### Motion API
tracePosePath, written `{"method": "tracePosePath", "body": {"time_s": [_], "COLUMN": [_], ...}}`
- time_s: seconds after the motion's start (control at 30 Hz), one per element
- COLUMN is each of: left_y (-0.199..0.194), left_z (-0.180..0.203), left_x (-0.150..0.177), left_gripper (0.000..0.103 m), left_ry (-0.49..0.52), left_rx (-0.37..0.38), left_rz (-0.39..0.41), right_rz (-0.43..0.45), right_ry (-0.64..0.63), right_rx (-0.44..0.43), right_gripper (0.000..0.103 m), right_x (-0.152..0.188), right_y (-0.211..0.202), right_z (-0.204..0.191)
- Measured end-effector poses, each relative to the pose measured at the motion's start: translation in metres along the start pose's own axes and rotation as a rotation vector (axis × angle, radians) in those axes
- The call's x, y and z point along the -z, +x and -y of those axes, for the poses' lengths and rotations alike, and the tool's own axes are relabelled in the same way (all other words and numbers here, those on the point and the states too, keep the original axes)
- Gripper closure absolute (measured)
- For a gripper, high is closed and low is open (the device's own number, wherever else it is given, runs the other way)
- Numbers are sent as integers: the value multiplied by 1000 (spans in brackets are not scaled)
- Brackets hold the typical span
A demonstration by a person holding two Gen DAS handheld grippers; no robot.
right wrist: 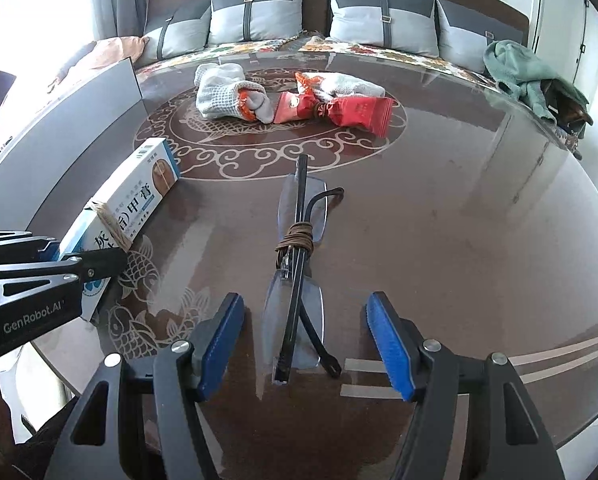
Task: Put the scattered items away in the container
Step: 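Hold the ointment box and eyeglasses above the table with both tools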
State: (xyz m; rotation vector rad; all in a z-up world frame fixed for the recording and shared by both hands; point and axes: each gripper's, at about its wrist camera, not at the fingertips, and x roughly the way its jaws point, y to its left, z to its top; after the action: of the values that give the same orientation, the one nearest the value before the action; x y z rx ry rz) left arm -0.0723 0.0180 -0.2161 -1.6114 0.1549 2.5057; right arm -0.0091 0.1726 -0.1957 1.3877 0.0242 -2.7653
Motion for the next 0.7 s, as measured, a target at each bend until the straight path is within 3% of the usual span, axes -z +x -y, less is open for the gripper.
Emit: {"method": "tracePosePath", "body": {"time_s": [0.13, 0.2, 0.37, 0.4, 0.47, 0.7], "left_y": [0, -1, -4, -6, -12, -22], "left_z": [0, 0, 0, -1, -2, -3], "left_x": [1, 2, 8, 9, 12, 17], "left_gripper": [82, 82, 82, 82, 82, 82], "left_ry": [-2, -5, -13, -18, -24, -31], "left_rx": [2, 5, 16, 21, 32, 66], "left_rz": [2, 3, 14, 19, 31, 41], "right_rz": [7, 8, 9, 20, 45, 93], "right_ry": [13, 9, 11, 18, 27, 41], "right_rx": [-3, 40, 46, 41, 24, -21], "right_gripper": [41, 73, 74, 87, 96, 96], "right_x": [0, 0, 1, 2, 1, 0], "right_y": [-2, -4, -8, -11, -18, -32], "right_z": [2, 1, 2, 3, 5, 6]}}
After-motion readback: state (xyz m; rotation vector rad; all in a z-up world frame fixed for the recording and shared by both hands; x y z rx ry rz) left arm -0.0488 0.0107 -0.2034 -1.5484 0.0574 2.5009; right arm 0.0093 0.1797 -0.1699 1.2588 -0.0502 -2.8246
